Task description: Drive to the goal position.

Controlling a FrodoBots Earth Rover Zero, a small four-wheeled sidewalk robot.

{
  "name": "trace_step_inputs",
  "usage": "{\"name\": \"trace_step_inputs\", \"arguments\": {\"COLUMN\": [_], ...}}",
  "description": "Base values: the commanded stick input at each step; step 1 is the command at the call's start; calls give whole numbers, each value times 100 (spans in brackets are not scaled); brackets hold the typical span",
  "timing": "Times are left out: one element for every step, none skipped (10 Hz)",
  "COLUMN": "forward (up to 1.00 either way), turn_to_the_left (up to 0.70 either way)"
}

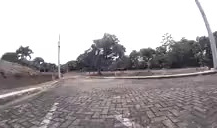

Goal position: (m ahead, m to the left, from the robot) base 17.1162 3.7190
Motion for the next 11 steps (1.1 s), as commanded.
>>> {"name": "trace_step_inputs", "arguments": {"forward": [70, 70, 70, 70, 70, 70, 70, 70, 70, 70, 70], "turn_to_the_left": [-3, 0, 0, 0, 0, 0, 0, 0, 0, 0, 0]}}
